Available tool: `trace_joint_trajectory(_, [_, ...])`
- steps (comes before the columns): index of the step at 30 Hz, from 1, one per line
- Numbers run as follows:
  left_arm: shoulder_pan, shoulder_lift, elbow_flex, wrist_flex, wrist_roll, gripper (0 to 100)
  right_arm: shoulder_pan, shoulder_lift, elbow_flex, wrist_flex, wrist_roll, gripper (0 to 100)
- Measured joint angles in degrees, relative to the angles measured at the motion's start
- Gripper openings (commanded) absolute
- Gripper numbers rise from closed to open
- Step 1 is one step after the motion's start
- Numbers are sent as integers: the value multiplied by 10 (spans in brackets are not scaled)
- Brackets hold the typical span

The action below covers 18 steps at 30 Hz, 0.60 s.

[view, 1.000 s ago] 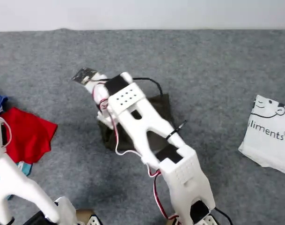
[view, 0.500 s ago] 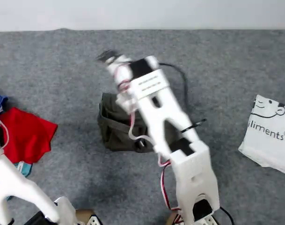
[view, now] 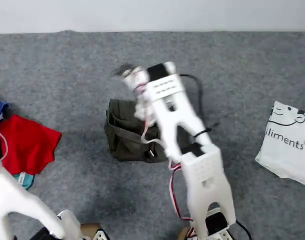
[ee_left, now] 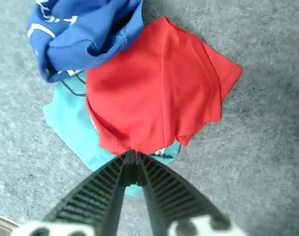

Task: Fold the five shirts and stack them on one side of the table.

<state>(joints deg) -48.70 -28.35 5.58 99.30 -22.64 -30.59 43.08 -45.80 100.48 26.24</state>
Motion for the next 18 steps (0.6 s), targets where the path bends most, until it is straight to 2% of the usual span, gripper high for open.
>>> trace_joint_trajectory(6, [0,-40,0,0,0,7,-138,4,0,0,2,9])
trace_joint_trajectory(9, [0,-42,0,0,0,7,-163,-11,0,0,4,9])
trace_joint_trajectory(13, [0,-42,0,0,0,7,-120,-47,0,0,4,9])
trace_joint_trajectory(18, [0,-42,0,0,0,7,7,-49,0,0,29,9])
